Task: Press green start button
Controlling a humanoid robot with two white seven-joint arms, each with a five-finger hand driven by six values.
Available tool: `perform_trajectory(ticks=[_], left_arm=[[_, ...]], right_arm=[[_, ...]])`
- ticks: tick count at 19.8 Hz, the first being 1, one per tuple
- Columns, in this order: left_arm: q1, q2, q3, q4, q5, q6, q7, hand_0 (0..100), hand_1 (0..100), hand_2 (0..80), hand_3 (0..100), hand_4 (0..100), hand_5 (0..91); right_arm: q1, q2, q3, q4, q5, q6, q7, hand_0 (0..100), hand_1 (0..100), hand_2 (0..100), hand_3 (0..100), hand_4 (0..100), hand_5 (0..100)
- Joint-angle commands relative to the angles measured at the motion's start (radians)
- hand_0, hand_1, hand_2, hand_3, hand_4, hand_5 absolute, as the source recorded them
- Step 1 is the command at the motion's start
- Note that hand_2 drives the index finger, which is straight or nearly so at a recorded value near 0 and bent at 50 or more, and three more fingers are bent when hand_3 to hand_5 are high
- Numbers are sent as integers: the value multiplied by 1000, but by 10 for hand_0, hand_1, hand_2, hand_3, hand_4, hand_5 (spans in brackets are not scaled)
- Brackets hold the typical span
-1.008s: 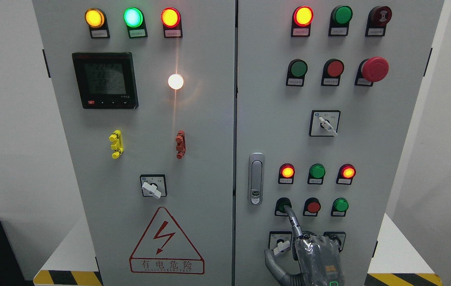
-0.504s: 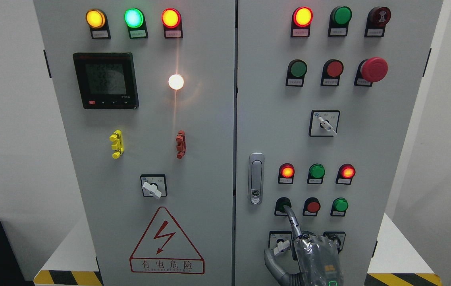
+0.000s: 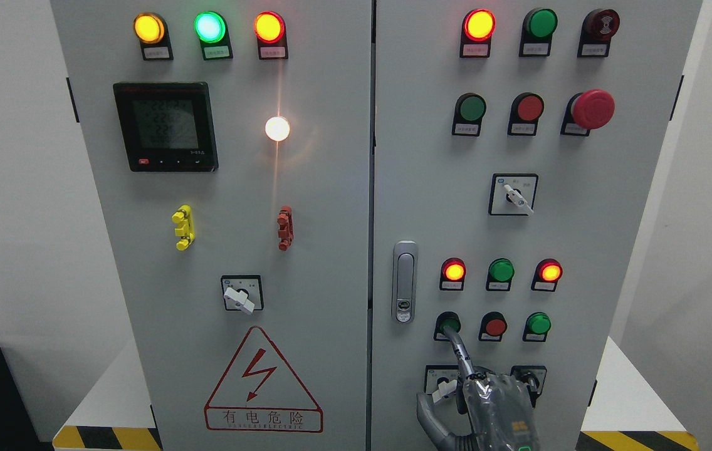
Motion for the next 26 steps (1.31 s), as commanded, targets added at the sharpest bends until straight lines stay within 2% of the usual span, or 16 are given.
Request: perform_trajectory(ticks=[1, 4, 7, 10, 11, 12, 13, 14, 17, 20, 22, 26], left_arm=[[-23, 0, 0, -28, 0, 1, 0, 120, 556, 0, 0, 0, 0], [-23, 0, 0, -28, 0, 1, 0, 120, 556, 0, 0, 0, 0], [-23, 0, 0, -28, 0, 1, 0, 120, 556, 0, 0, 0, 0], [-23, 0, 0, -28, 0, 1, 0, 120, 556, 0, 0, 0, 0], [-23, 0, 0, -28, 0, 1, 0, 120, 556, 0, 0, 0, 0], [-23, 0, 0, -28, 0, 1, 0, 120, 556, 0, 0, 0, 0], [-23, 0, 0, -28, 0, 1, 0, 120, 556, 0, 0, 0, 0], [-23, 0, 0, -28, 0, 1, 0, 120, 556, 0, 0, 0, 0], [-23, 0, 0, -28, 0, 1, 0, 120, 556, 0, 0, 0, 0], [-23, 0, 0, -28, 0, 1, 0, 120, 556, 0, 0, 0, 0], [-23, 0, 0, -28, 0, 1, 0, 120, 556, 0, 0, 0, 0], [-23, 0, 0, -28, 0, 1, 0, 120, 556, 0, 0, 0, 0]], right_arm=[[45, 1, 1, -88, -79, -21, -20, 513, 327, 0, 890, 819, 784], [85, 0, -2, -128, -142, -41, -19, 494, 298, 0, 862, 791, 750], [128, 0, -2, -180, -186, -61, -19, 457, 225, 0, 781, 760, 703], [166, 0, -2, -226, -294, -59, -9, 260, 170, 0, 603, 648, 610], [178, 0, -3, -236, -329, -59, 1, 131, 170, 0, 535, 596, 570], [195, -2, -2, -245, -355, -59, 11, 0, 170, 0, 414, 491, 483], [207, -2, -3, -256, -380, -61, 15, 0, 161, 0, 375, 445, 459], [218, -2, -3, -265, -410, -61, 15, 0, 123, 0, 296, 366, 388], [230, 0, 1, -280, -562, -61, 34, 0, 27, 0, 165, 202, 237], [230, 0, 15, -285, -723, -49, 72, 0, 0, 0, 126, 147, 141], [230, 0, 20, -300, -782, -10, 90, 0, 0, 0, 107, 115, 87], [230, -2, 29, -320, -871, 42, 135, 0, 0, 0, 86, 83, 37]])
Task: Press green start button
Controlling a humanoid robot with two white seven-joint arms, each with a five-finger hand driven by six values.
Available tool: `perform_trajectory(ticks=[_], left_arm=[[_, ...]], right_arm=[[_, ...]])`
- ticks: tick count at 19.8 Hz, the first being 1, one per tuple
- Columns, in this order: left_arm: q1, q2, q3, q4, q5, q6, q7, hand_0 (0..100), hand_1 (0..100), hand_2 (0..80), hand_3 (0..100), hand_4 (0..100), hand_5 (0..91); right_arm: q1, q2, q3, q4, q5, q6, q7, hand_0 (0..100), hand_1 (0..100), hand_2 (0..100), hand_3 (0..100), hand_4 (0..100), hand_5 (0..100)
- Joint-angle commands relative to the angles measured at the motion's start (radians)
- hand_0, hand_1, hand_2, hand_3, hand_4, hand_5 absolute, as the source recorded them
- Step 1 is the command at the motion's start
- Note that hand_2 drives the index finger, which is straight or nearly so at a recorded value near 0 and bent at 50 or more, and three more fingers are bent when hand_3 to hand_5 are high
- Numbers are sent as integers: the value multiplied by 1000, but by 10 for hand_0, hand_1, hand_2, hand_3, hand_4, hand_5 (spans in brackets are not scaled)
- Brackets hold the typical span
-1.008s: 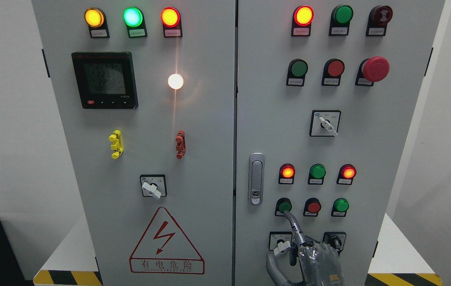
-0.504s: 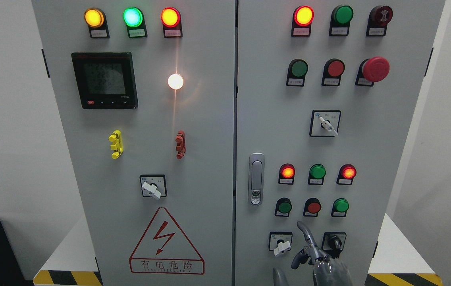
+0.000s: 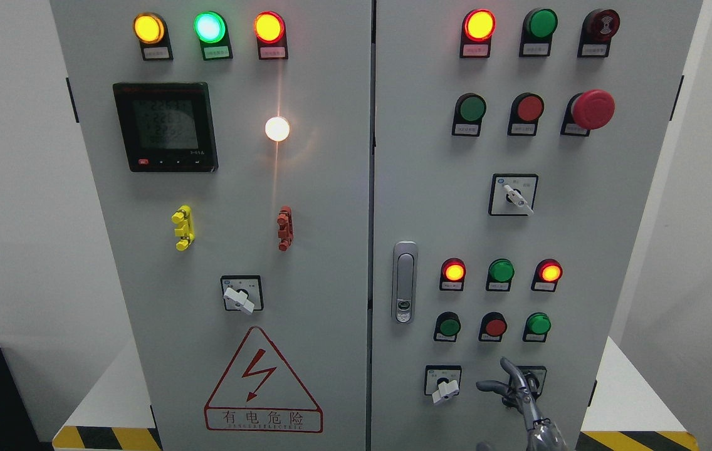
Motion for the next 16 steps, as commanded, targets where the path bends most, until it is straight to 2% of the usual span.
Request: perform_trajectory(ticks=[1, 8, 16], left_arm=[[-23, 1, 0, -28, 0, 1, 0, 120, 556, 0, 0, 0, 0], [-23, 0, 0, -28, 0, 1, 0, 120, 556, 0, 0, 0, 0], [-23, 0, 0, -28, 0, 1, 0, 120, 556, 0, 0, 0, 0]], right_arm=[[10, -1, 19, -79, -179, 44, 44, 0, 0, 0, 84, 79, 32], [7, 0, 46, -117, -219, 97, 113, 0, 0, 0, 31, 5, 0], [7, 0, 49, -120, -219, 98, 115, 0, 0, 0, 11, 0, 0]])
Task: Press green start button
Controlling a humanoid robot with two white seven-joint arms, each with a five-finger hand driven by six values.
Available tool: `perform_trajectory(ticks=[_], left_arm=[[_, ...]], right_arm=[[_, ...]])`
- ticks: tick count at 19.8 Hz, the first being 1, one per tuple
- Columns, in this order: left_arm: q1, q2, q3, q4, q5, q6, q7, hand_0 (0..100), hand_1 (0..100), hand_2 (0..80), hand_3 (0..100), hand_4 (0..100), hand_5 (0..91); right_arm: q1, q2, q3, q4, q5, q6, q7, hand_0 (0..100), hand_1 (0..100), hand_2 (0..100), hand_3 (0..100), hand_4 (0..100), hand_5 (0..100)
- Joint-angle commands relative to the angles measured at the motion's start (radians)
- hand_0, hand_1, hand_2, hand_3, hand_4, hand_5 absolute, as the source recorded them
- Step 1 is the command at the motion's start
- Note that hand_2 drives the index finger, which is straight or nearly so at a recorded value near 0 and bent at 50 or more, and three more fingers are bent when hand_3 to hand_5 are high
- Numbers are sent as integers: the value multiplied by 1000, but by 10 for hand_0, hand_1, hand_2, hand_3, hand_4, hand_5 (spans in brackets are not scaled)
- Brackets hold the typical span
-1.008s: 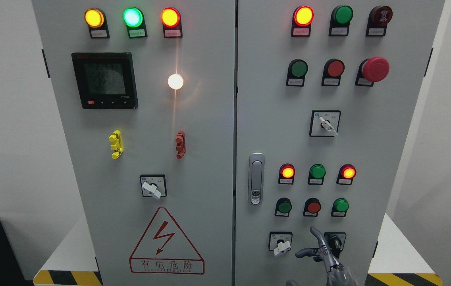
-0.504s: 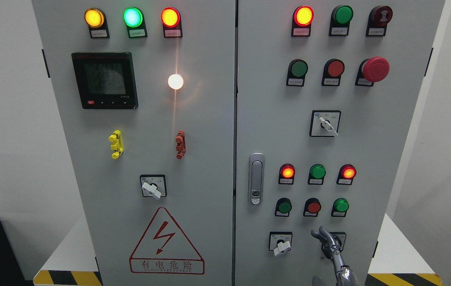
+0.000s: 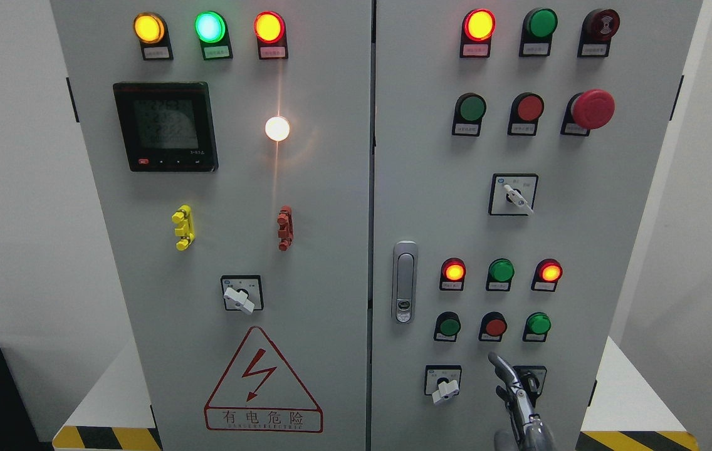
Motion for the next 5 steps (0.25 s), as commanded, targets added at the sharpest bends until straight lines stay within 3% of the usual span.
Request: perform_trajectory(ticks=[1, 5], left_arm=[[-23, 0, 0, -28, 0, 1, 0, 120, 556, 0, 0, 0, 0], [-23, 0, 0, -28, 0, 1, 0, 120, 556, 0, 0, 0, 0]], right_arm=[[0, 0, 16, -34, -14, 1, 2, 0, 0, 0, 9, 0, 0], [0, 0, 16, -36, -14, 1, 2, 0, 0, 0, 1, 0, 0]])
